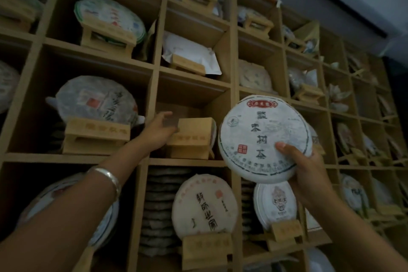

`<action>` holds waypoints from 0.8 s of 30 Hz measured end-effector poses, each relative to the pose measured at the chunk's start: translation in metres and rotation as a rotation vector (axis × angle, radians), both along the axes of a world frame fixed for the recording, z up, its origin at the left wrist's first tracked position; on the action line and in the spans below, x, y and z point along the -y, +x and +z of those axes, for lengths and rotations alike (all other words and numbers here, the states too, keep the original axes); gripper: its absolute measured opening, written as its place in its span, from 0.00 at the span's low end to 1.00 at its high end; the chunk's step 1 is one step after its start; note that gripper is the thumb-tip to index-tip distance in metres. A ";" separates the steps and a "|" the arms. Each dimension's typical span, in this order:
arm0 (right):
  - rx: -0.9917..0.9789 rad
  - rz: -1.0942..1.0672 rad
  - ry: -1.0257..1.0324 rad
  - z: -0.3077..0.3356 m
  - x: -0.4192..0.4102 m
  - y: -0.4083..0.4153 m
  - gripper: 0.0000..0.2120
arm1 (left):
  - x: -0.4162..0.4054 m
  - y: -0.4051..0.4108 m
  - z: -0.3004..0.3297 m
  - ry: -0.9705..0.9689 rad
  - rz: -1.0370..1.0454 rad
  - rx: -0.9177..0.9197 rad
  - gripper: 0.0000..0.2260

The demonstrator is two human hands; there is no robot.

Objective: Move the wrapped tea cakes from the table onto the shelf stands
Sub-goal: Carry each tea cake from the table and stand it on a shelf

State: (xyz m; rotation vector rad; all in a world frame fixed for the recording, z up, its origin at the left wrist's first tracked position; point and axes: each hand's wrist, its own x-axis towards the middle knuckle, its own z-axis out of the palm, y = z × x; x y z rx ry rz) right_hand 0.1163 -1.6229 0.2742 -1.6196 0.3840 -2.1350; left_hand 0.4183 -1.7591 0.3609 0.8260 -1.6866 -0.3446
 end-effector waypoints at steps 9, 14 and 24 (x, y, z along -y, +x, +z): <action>0.015 -0.027 -0.016 0.004 0.012 -0.030 0.25 | 0.047 -0.050 -0.014 0.173 0.133 -0.089 0.31; -0.007 -0.037 -0.009 0.003 0.024 -0.034 0.25 | 0.060 -0.048 -0.012 0.260 0.066 -0.215 0.34; 0.019 -0.031 -0.018 0.002 0.034 -0.032 0.26 | 0.062 -0.038 -0.014 0.239 -0.040 -0.188 0.41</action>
